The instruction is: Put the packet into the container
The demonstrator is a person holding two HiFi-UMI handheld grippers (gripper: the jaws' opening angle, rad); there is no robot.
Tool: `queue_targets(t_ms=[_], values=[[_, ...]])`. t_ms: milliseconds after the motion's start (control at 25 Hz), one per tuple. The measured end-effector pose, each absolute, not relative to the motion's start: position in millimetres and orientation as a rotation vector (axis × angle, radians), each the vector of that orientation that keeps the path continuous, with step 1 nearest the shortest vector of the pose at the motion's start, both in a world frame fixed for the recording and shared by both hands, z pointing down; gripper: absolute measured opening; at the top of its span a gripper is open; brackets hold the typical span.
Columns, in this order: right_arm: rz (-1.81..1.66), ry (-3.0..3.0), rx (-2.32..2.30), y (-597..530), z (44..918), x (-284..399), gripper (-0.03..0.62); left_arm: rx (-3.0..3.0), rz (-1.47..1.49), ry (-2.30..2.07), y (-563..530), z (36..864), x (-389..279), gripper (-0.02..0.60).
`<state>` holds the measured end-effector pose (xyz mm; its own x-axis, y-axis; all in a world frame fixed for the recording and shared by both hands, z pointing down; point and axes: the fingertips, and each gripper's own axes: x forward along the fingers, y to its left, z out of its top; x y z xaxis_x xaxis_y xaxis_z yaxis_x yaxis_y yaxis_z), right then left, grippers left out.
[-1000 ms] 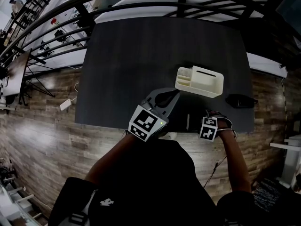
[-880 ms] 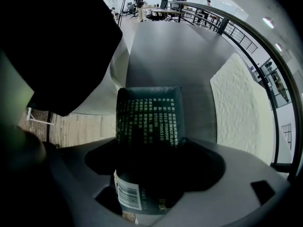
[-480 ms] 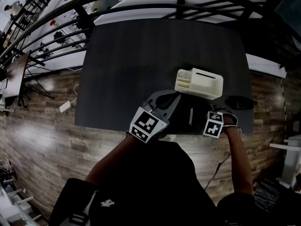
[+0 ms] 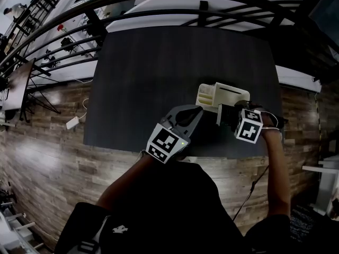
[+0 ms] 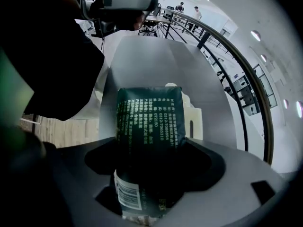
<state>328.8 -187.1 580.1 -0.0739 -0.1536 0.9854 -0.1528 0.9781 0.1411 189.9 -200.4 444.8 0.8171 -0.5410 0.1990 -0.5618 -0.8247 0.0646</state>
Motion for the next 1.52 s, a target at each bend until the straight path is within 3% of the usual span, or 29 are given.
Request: queue_targets(t_ms=[600, 1520], values=[[-0.012, -1.641, 0.321, -262.6, 573.9, 334.0, 0.391, 2.865, 0.275, -0.958, -205.9, 438.2, 173.6, 0.005], [0.13, -1.623, 0.241, -276.5, 625.4, 334.0, 0.391, 2.84, 0.325, -1.043, -214.5, 439.5, 152.6, 0.005]])
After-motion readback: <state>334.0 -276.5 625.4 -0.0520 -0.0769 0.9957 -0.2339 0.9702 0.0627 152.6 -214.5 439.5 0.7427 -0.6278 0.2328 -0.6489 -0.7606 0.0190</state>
